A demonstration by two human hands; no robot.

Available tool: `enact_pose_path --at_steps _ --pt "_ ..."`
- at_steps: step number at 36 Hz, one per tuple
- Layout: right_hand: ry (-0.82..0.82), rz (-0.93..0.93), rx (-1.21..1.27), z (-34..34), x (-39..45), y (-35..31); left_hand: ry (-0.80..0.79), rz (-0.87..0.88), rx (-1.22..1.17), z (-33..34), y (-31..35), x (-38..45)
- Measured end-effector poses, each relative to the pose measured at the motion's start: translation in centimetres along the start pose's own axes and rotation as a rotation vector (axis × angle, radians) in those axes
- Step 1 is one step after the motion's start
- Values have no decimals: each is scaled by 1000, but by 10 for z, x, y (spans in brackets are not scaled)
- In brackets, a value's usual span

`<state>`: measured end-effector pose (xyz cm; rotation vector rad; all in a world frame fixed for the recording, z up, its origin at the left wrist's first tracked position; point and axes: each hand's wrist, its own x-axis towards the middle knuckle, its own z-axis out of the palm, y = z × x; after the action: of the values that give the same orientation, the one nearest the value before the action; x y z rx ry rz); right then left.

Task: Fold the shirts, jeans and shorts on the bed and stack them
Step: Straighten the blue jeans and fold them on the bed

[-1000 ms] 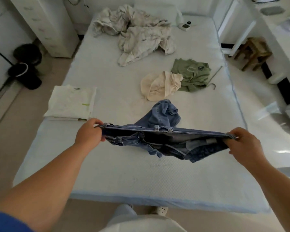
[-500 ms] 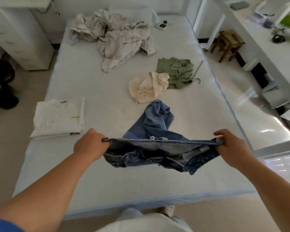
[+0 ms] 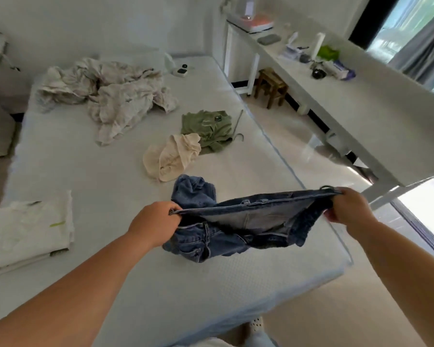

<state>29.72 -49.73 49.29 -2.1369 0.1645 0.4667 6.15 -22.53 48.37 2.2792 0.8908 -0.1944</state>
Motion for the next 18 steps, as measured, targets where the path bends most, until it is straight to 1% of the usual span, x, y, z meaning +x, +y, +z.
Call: enact_pose_path --at_steps 5,7,10,14,18 --pt "73 -106 240 -78 41 -35 1 53 -178 11 94 9" --pt "82 -154 312 -113 57 -54 -14 45 -332 20 137 10" --pt "86 -242 396 -164 79 -92 -41 35 -625 32 200 13" --pt "99 -387 392 -207 102 -154 -4 48 -856 33 264 12" --pt "103 -544 316 -208 115 -219 53 -23 -1117 20 289 9"
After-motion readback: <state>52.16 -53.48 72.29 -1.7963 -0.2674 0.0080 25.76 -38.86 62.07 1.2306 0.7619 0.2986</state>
